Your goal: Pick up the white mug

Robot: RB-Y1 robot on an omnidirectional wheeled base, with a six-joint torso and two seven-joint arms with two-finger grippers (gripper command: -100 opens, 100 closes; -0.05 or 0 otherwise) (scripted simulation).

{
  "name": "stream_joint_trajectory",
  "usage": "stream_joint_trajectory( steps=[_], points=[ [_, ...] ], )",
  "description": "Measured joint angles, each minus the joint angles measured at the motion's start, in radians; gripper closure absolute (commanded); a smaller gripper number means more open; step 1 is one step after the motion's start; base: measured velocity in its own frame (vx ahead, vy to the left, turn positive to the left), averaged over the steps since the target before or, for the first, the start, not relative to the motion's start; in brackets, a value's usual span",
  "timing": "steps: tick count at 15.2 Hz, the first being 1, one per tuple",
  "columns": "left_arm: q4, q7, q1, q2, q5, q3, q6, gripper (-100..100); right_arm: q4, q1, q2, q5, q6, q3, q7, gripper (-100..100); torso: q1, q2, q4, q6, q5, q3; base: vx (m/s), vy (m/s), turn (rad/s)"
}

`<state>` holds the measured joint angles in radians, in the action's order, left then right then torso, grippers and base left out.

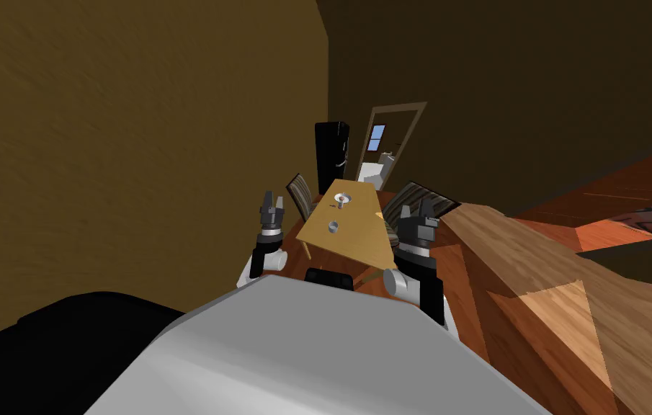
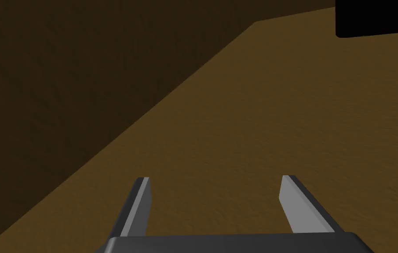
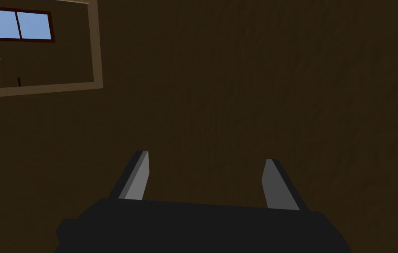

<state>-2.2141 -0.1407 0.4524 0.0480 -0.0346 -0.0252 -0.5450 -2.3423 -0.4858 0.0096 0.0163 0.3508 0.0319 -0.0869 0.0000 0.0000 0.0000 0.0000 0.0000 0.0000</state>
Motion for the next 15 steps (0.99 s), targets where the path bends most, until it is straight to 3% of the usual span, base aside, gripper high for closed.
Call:
stream_joint_trajectory(
  steps=[7,15],
  points=[
    [0.026,0.04,-0.03,0.086,-0.011,0.023,0.112,-100,0.0,0.0,0.0,0.0,0.0,0.0,0.0,0,0.007,0.004,0.001,0.0,0.002,0.002,-0.065,0.084,-0.196],
    [0.061,0.086,-0.069,0.147,-0.023,0.051,0.263,-100,0.0,0.0,0.0,0.0,0.0,0.0,0.0,0,0.005,0.002,0.0,0.0,0.001,0.001,-0.033,0.054,-0.21]
  ],
)
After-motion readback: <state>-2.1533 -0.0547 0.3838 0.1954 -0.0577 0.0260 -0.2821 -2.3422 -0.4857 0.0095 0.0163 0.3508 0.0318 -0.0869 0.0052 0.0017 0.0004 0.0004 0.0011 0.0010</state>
